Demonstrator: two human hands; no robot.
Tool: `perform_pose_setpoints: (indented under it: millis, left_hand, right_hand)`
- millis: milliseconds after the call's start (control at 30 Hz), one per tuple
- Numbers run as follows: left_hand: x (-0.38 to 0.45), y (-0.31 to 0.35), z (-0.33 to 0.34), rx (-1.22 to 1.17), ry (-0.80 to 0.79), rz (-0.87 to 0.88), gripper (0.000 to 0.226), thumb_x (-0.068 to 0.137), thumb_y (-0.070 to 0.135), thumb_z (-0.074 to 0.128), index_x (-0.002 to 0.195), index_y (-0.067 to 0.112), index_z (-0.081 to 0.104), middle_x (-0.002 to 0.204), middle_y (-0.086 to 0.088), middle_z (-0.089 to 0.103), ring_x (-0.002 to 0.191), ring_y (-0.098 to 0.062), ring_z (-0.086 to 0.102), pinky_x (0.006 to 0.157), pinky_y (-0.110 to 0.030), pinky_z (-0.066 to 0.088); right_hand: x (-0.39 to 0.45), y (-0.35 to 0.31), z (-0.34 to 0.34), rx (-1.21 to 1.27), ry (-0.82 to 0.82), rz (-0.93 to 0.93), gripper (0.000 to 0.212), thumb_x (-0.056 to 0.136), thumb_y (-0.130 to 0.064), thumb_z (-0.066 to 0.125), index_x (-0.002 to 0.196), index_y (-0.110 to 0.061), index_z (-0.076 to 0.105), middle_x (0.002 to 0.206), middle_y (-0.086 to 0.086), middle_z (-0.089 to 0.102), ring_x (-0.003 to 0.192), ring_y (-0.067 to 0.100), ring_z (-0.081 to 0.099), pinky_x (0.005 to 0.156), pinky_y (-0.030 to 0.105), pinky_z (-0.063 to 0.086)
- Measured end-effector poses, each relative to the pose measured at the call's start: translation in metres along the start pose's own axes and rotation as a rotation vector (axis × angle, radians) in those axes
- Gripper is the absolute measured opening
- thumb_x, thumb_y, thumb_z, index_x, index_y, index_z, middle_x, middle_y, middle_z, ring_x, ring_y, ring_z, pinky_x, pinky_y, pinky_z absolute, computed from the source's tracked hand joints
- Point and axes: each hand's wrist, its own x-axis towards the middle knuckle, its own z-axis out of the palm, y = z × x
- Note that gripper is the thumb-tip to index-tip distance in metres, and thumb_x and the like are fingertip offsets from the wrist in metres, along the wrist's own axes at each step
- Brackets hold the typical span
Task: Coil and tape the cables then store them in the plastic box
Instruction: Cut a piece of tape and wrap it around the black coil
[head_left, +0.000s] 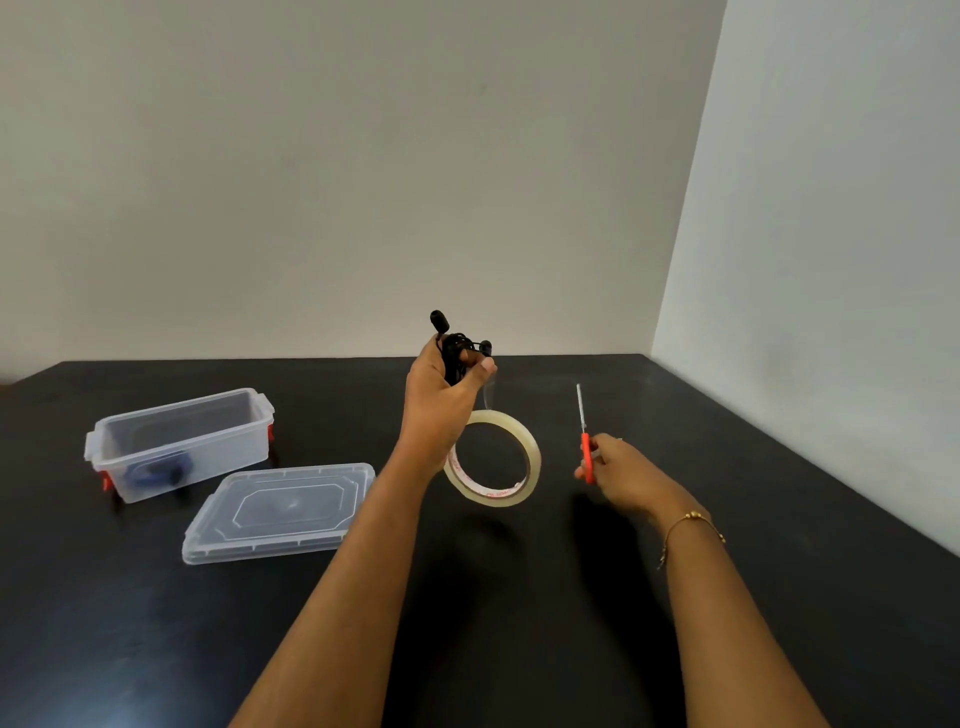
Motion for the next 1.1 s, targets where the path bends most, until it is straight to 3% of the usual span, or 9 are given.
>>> perform_pose_setpoints:
  millis: [133, 267, 400, 500, 667, 767, 900, 1033, 1100]
  left_hand:
    - [0.000, 0.000, -0.001, -0.014, 0.006, -0.009, 0.019, 0.086, 0.007, 0.061, 0.081, 0.024, 0.053, 0.082, 0.008, 0.061, 0.084, -0.004, 0.060, 0.078, -0.016, 0.046]
    - [0.001, 0.000, -0.005, -0.019, 0.038, -0.007, 0.019, 0.085, 0.007, 0.062, 0.081, 0.023, 0.053, 0.083, 0.007, 0.062, 0.085, -0.007, 0.062, 0.077, -0.017, 0.046]
    - [0.003, -0.003, -0.007, -0.034, 0.059, 0.000, 0.019, 0.084, 0.006, 0.063, 0.080, 0.022, 0.054, 0.081, 0.004, 0.062, 0.090, -0.017, 0.064, 0.088, -0.030, 0.049]
    - [0.003, -0.005, -0.009, -0.008, 0.048, 0.011, 0.017, 0.083, 0.007, 0.064, 0.082, 0.021, 0.054, 0.083, 0.003, 0.063, 0.089, -0.013, 0.064, 0.088, -0.028, 0.049]
    - [0.003, -0.006, -0.011, -0.005, 0.003, 0.025, 0.016, 0.084, 0.006, 0.063, 0.084, 0.019, 0.054, 0.084, 0.003, 0.064, 0.084, -0.009, 0.064, 0.087, -0.027, 0.051]
    - [0.001, -0.007, -0.010, 0.005, -0.034, 0.034, 0.015, 0.084, 0.007, 0.063, 0.084, 0.018, 0.054, 0.086, -0.003, 0.063, 0.089, -0.016, 0.063, 0.086, -0.026, 0.051]
    - [-0.002, -0.006, -0.006, -0.020, -0.101, 0.026, 0.016, 0.084, 0.006, 0.062, 0.085, 0.021, 0.054, 0.085, 0.001, 0.063, 0.086, -0.010, 0.063, 0.080, -0.020, 0.050]
    - [-0.005, -0.004, -0.003, -0.104, -0.135, -0.005, 0.017, 0.085, 0.004, 0.060, 0.085, 0.020, 0.055, 0.083, 0.001, 0.063, 0.081, -0.007, 0.063, 0.073, -0.015, 0.051]
    - [-0.007, -0.004, -0.002, -0.136, -0.135, -0.020, 0.015, 0.085, 0.004, 0.060, 0.086, 0.018, 0.056, 0.082, 0.001, 0.063, 0.078, -0.005, 0.064, 0.070, -0.012, 0.051]
  right_hand:
    - [-0.018, -0.023, -0.002, 0.240, 0.023, -0.167, 0.028, 0.097, -0.015, 0.041, 0.124, -0.014, 0.041, 0.109, 0.005, 0.058, 0.091, 0.011, 0.052, 0.079, 0.024, 0.040]
    - [-0.033, -0.032, -0.014, 0.391, -0.004, -0.302, 0.027, 0.090, -0.020, 0.055, 0.116, -0.023, 0.048, 0.096, -0.008, 0.060, 0.093, 0.006, 0.054, 0.087, 0.026, 0.040]
    - [-0.036, -0.029, -0.016, 0.298, -0.093, -0.297, 0.039, 0.083, -0.034, 0.062, 0.119, -0.022, 0.052, 0.106, -0.001, 0.055, 0.101, 0.013, 0.051, 0.084, 0.025, 0.040]
    - [-0.033, -0.029, -0.012, 0.246, -0.124, -0.311, 0.047, 0.081, -0.035, 0.064, 0.124, -0.020, 0.053, 0.112, 0.004, 0.054, 0.105, 0.018, 0.049, 0.075, 0.017, 0.040]
    - [-0.026, -0.029, -0.007, 0.203, -0.124, -0.359, 0.054, 0.079, -0.034, 0.068, 0.128, -0.018, 0.051, 0.110, 0.005, 0.056, 0.105, 0.020, 0.051, 0.076, 0.016, 0.042]
    - [-0.022, -0.030, 0.000, 0.178, -0.068, -0.400, 0.053, 0.075, -0.038, 0.070, 0.121, -0.019, 0.054, 0.111, 0.005, 0.057, 0.107, 0.020, 0.050, 0.086, 0.024, 0.043]
    - [-0.015, -0.035, 0.015, 0.234, 0.172, -0.473, 0.042, 0.074, -0.027, 0.074, 0.110, -0.030, 0.051, 0.128, 0.003, 0.048, 0.120, 0.016, 0.042, 0.102, 0.036, 0.037]
    - [-0.012, -0.042, 0.032, 0.431, 0.233, -0.553, 0.039, 0.071, -0.024, 0.076, 0.085, -0.051, 0.052, 0.121, 0.002, 0.058, 0.118, 0.017, 0.048, 0.092, 0.028, 0.037]
    - [-0.009, -0.043, 0.040, 0.447, 0.242, -0.545, 0.035, 0.071, -0.024, 0.077, 0.082, -0.048, 0.055, 0.116, 0.005, 0.060, 0.112, 0.018, 0.052, 0.087, 0.024, 0.037]
